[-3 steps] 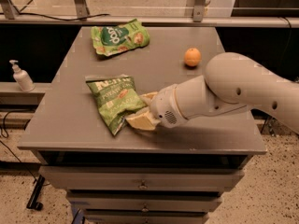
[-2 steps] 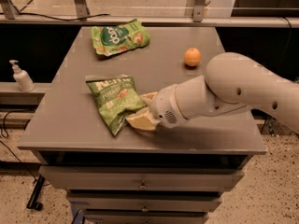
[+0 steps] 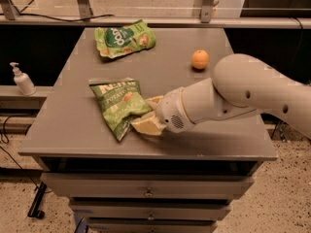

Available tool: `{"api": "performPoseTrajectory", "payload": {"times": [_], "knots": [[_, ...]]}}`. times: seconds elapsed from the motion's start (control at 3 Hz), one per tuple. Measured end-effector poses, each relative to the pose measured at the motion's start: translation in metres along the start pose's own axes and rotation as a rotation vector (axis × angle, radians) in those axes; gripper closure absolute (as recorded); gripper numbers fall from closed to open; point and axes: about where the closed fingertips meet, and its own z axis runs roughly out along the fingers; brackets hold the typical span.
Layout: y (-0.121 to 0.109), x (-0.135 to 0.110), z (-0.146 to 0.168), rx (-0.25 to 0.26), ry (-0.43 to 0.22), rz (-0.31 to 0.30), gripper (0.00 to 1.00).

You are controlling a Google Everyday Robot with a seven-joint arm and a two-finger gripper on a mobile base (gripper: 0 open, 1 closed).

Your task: Pick green jalapeno chip bag

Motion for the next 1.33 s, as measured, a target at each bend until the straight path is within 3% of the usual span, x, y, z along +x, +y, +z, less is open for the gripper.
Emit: {"api": "performPoseTrajectory", "payload": {"times": [0.67,1.0,1.33], "knots": [[0.0002,-0.0006,-0.0003,0.0,0.0,0.0,0.13],[0.0003,-0.0008,-0.0004,0.0,0.0,0.0,0.0],[0.0003,-0.0008,-0.0005,0.0,0.0,-0.001,0.0]]}}
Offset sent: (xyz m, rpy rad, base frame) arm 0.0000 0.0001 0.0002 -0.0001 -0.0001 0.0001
